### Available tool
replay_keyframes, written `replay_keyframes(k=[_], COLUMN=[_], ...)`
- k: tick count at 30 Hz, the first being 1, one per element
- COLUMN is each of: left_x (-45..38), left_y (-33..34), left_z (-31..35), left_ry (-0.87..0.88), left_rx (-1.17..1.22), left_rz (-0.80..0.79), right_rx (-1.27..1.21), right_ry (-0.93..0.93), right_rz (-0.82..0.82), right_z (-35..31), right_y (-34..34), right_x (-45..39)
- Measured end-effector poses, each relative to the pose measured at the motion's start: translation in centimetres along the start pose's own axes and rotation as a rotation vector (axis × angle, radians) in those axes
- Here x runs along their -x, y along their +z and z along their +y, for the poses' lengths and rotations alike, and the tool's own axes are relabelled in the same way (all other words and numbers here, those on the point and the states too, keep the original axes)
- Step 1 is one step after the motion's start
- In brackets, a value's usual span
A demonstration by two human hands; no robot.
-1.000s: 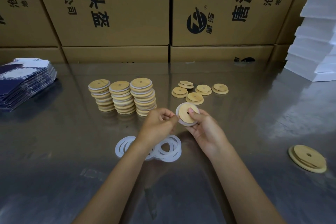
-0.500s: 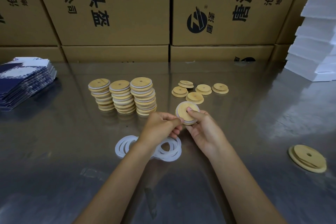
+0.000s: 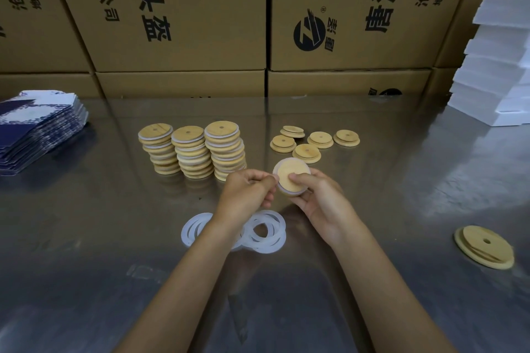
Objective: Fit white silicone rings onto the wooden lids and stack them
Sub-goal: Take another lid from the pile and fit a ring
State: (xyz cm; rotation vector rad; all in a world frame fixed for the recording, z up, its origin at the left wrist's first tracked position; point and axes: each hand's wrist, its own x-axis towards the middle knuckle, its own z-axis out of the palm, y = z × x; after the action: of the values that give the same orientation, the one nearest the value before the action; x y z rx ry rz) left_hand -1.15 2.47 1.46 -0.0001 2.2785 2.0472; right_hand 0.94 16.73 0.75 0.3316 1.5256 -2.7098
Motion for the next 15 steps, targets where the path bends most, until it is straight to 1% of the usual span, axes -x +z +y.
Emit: replay_keyframes(k=[3, 10, 15], left_x=[0.26, -0.03, -0.18], left_y=[0.11, -0.04, 0.03], left_z=[0.03, 0.08, 0.08], left_ry=[-0.023, -0.024, -0.001], left_rx=[-0.005, -0.066, -0.052], left_rz=[-0.047, -0.007, -0.040], right_rx=[-0.018, 0.051, -0.040], right_ry=[-0.006, -0.001, 0.002], right_rz=[0.013, 0.018, 0.020], right_z=[-0.12, -0.14, -0.20], right_y=[0.04, 0.18, 0.07], right_x=[-0.02, 0.12, 0.18])
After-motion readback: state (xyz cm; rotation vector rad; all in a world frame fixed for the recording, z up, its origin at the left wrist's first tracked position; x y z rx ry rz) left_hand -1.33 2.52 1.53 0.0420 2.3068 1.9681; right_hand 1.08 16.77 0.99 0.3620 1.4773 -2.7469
